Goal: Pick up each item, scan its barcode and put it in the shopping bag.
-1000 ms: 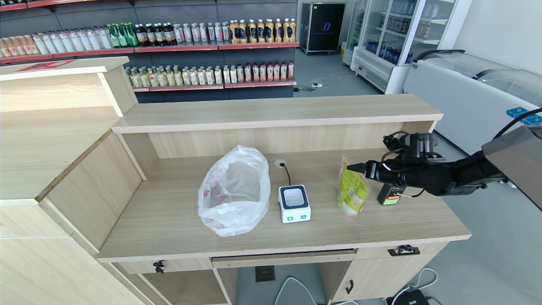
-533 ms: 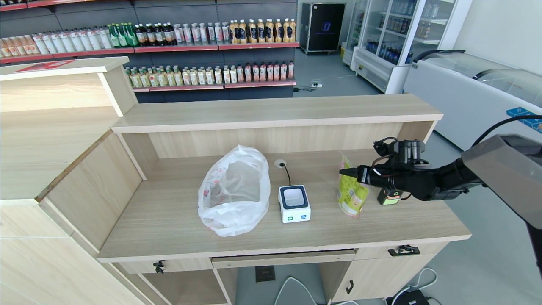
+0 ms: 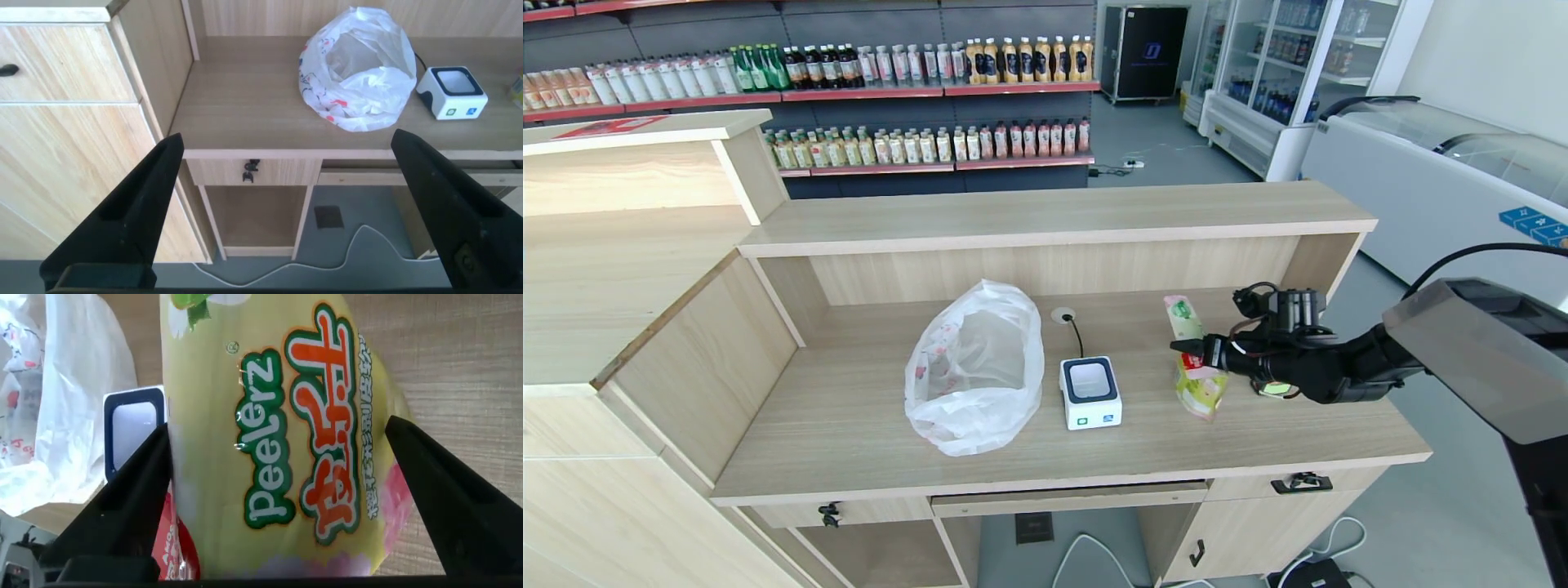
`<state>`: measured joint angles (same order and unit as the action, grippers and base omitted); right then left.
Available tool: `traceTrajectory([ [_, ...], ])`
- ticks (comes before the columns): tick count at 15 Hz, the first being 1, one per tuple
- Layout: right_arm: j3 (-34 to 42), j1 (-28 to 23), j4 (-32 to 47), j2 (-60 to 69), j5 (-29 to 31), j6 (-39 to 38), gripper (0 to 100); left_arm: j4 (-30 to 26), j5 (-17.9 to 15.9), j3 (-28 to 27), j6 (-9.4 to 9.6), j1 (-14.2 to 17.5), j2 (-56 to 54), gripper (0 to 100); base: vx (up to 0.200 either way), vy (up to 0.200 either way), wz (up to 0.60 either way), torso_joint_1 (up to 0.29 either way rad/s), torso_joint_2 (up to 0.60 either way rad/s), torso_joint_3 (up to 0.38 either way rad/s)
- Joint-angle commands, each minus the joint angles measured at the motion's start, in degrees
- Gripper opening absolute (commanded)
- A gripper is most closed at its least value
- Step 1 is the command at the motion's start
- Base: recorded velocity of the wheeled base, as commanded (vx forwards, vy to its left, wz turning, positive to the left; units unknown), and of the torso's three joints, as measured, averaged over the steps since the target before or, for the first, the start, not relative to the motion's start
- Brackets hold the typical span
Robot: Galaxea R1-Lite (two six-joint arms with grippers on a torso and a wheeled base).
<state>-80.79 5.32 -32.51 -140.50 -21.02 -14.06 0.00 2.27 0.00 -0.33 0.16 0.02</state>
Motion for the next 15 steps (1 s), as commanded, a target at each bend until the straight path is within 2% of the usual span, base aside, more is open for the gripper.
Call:
traceTrajectory([
  [1,-0.34,0.31,-0.27,-1.27,-0.17,-0.01,100,0.00,0.02,0.00,-0.02,0.02,-0.02,100,0.000,0.000,0.00,0.000,0.00,0.000],
  [6,-0.16,0.31,-3.26,-2.94,-1.22,-0.01,100,0.00,0.02,0.00,-0.02,0.02,-0.02,100,0.000,0.000,0.00,0.000,0.00,0.000],
  [7,0.89,0.13,-3.96,-2.94,-1.22,-0.01,0,0.00,0.02,0.00,-0.02,0.02,-0.02,100,0.000,0.000,0.00,0.000,0.00,0.000],
  [12,2.83,-0.66,-4.05,-2.41,-0.78,0.52,0,0.00,0.02,0.00,-0.02,0.02,-0.02,100,0.000,0.000,0.00,0.000,0.00,0.000],
  [15,5.64,-1.01,-5.28,0.66,-0.43,3.95,0,0.00,0.02,0.00,-0.02,0.02,-0.02,100,0.000,0.000,0.00,0.000,0.00,0.000],
])
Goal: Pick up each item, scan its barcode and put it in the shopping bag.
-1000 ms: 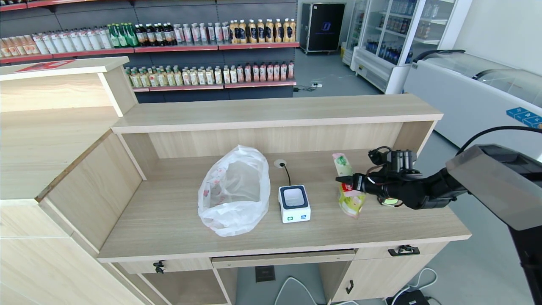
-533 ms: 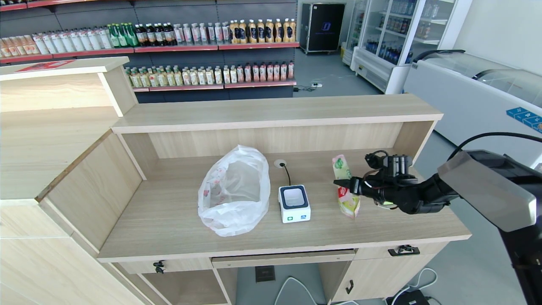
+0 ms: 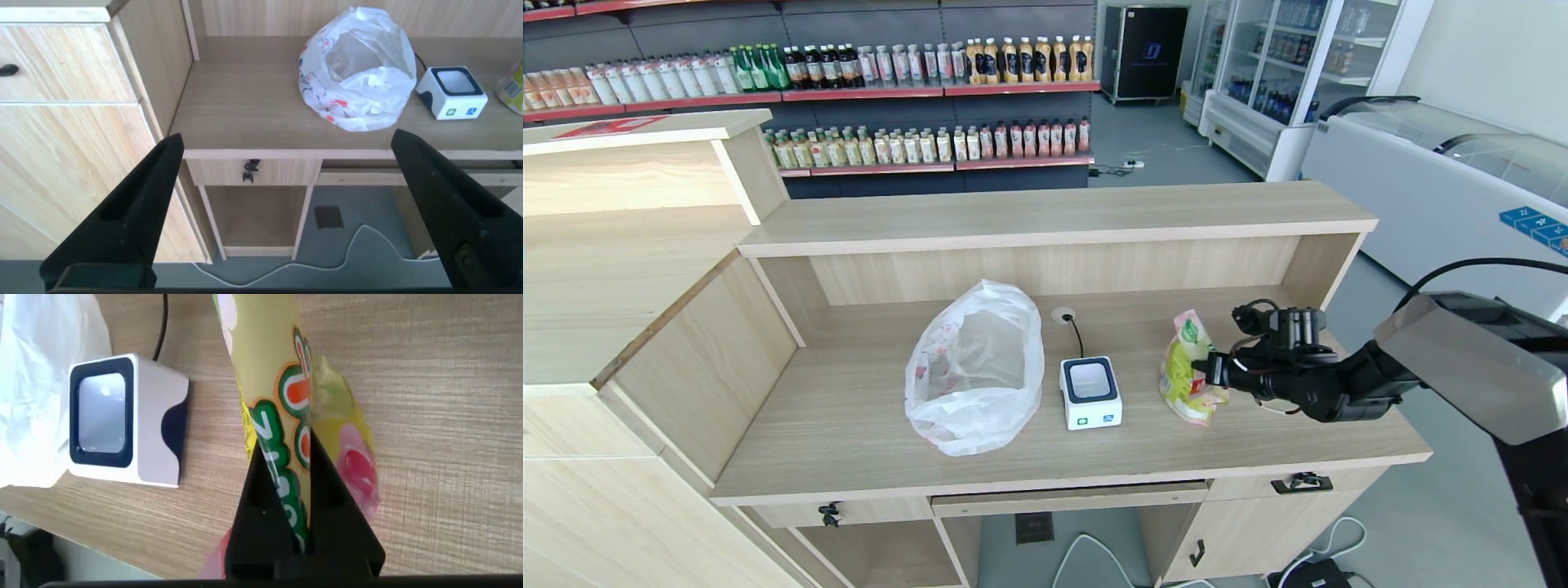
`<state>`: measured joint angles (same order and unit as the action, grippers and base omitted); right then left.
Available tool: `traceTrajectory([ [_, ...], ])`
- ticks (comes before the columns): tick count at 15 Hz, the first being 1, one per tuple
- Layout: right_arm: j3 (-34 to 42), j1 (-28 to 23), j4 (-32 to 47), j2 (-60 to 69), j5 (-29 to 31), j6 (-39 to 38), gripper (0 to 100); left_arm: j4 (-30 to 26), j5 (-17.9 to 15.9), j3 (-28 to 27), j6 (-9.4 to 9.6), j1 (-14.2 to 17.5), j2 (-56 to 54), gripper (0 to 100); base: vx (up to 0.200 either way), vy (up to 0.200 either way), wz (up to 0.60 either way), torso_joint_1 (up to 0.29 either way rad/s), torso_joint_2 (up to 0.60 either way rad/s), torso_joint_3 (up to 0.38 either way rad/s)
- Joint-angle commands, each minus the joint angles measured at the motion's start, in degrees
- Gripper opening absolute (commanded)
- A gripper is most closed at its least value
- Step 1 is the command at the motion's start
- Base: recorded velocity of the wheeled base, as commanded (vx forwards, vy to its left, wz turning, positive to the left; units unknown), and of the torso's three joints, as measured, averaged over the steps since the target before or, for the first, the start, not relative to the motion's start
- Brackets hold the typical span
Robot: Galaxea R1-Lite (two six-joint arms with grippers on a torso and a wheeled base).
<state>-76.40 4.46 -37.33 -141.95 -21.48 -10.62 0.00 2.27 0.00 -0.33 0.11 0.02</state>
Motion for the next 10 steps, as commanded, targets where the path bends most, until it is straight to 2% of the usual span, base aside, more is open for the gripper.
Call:
traceTrajectory([
  [1,2.75,-0.16,-1.34,3.87,-0.14,0.69,0,0.00,0.02,0.00,-0.02,0.07,-0.02,100,0.000,0.000,0.00,0.000,0.00,0.000],
  [2,5.21,-0.24,-3.28,7.39,-0.67,0.16,0,0.00,0.02,0.00,-0.02,0.07,-0.02,100,0.000,0.000,0.00,0.000,0.00,0.000],
  [4,12.85,-0.07,-4.86,23.21,-9.11,-5.38,0,0.00,0.02,0.00,-0.02,0.07,-0.02,100,0.000,0.000,0.00,0.000,0.00,0.000],
  [8,24.19,-0.16,-4.95,52.47,-25.37,-10.12,0,0.00,0.02,0.00,-0.02,0.07,-0.02,100,0.000,0.000,0.00,0.000,0.00,0.000],
  [10,29.11,-1.83,-6.53,62.76,-33.01,-12.32,0,0.00,0.02,0.00,-0.02,0.07,-0.02,100,0.000,0.000,0.00,0.000,0.00,0.000],
])
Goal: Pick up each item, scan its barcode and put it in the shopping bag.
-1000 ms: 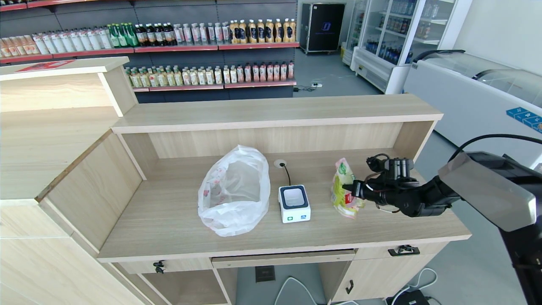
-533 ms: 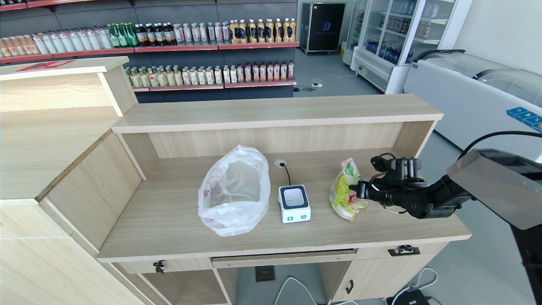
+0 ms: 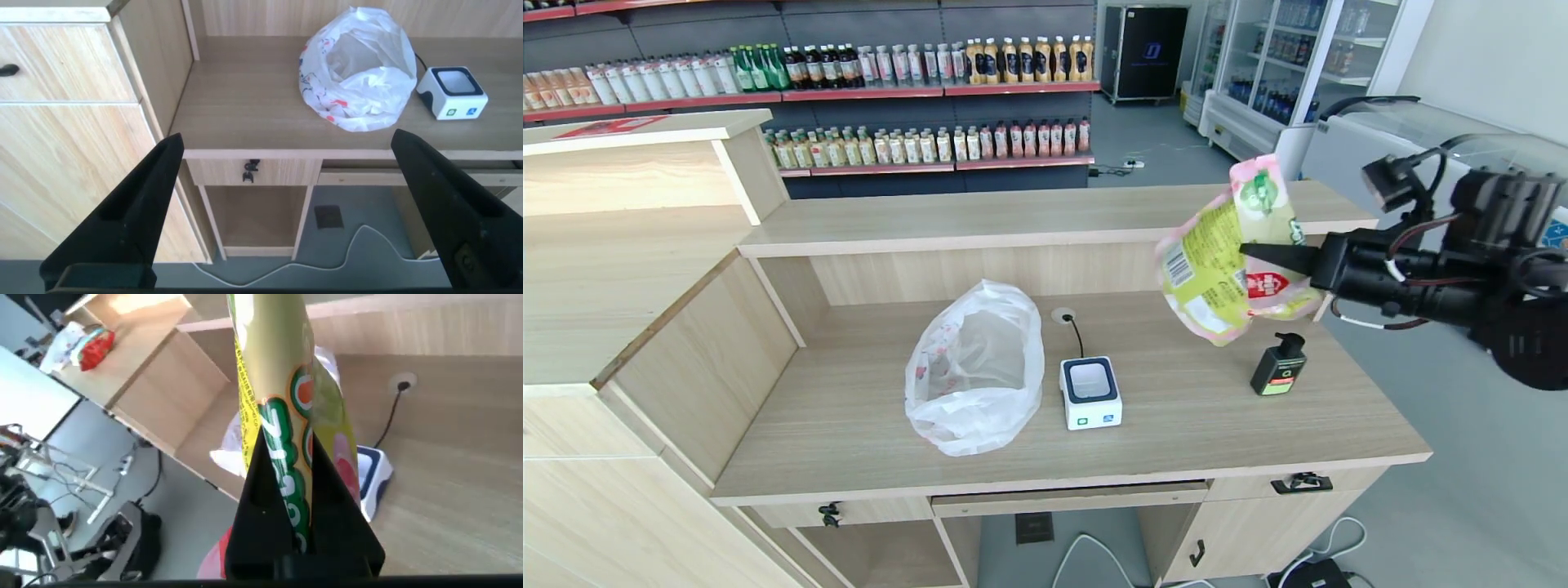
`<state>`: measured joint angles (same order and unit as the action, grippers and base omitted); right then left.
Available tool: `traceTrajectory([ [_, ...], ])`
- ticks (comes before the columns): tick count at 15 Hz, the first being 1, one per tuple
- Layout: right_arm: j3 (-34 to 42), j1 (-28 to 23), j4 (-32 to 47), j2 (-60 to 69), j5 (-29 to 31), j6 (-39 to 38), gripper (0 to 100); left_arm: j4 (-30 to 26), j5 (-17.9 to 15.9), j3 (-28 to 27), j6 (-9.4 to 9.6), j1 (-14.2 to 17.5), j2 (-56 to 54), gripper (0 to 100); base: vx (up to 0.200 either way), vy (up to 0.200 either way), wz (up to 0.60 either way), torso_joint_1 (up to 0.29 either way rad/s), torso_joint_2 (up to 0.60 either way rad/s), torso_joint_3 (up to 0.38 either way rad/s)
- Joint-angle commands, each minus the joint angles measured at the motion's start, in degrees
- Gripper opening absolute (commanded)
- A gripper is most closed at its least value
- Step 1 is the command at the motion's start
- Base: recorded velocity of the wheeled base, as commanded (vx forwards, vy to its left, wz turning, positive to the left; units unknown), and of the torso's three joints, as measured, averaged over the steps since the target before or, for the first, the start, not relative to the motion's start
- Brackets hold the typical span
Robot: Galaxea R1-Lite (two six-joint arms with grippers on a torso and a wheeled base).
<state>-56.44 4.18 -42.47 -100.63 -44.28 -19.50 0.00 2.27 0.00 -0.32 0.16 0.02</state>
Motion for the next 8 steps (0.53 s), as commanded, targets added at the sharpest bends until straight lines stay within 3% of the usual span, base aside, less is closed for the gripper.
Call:
traceTrajectory([
  [1,12.06,-2.95,-3.41,24.78,-13.82,-3.43,0,0.00,0.02,0.00,-0.03,0.02,-0.02,100,0.000,0.000,0.00,0.000,0.00,0.000],
  [3,20.50,-5.41,-14.83,28.91,-19.71,-4.05,0,0.00,0.02,0.00,-0.03,0.02,-0.02,100,0.000,0.000,0.00,0.000,0.00,0.000],
  [4,23.13,-4.88,-19.84,30.06,-19.88,-4.84,0,0.00,0.02,0.00,-0.03,0.02,-0.02,100,0.000,0.000,0.00,0.000,0.00,0.000],
  [6,24.27,0.30,-26.26,30.50,-19.88,-6.25,0,0.00,0.02,0.00,-0.03,0.02,-0.02,100,0.000,0.000,0.00,0.000,0.00,0.000],
  [8,23.57,6.80,-27.93,29.79,-19.80,-7.65,0,0.00,0.02,0.00,-0.03,0.02,-0.02,100,0.000,0.000,0.00,0.000,0.00,0.000],
])
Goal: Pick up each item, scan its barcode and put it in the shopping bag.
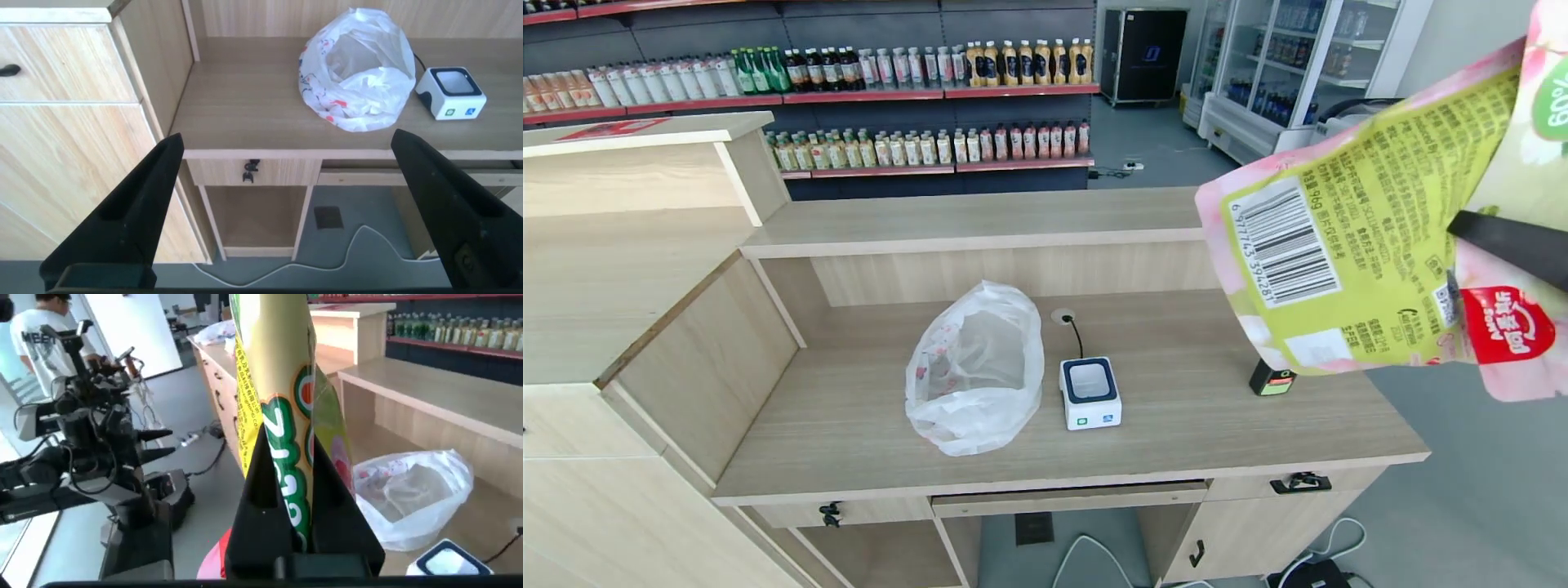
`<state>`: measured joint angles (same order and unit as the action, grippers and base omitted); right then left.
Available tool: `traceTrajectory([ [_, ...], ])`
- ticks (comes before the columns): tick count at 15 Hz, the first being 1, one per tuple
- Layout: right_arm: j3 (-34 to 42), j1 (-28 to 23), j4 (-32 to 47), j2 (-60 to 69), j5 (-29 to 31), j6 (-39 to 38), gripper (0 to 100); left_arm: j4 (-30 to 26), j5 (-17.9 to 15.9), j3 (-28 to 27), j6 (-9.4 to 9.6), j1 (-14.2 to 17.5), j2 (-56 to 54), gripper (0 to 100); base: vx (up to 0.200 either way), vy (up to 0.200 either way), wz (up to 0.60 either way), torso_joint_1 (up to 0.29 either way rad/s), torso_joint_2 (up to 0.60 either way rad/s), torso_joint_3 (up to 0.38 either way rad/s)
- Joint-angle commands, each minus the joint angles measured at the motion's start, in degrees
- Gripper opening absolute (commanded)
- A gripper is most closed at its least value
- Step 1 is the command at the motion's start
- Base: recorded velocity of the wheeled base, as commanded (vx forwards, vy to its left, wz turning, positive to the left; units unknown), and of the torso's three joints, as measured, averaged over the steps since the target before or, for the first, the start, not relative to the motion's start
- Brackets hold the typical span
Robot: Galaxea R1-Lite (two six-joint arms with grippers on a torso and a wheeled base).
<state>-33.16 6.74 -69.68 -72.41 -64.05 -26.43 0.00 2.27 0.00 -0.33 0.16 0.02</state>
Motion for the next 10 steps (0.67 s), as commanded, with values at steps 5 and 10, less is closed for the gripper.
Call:
traceTrajectory([
  [5,0.99,15.06,3.41,-0.10,-0.02,-1.17,0,0.00,0.02,0.00,-0.02,0.02,-0.02,100,0.000,0.000,0.00,0.000,0.00,0.000],
  [10,-3.84,14.97,12.73,6.41,-0.02,-7.67,0,0.00,0.02,0.00,-0.02,0.02,-0.02,100,0.000,0.000,0.00,0.000,0.00,0.000],
])
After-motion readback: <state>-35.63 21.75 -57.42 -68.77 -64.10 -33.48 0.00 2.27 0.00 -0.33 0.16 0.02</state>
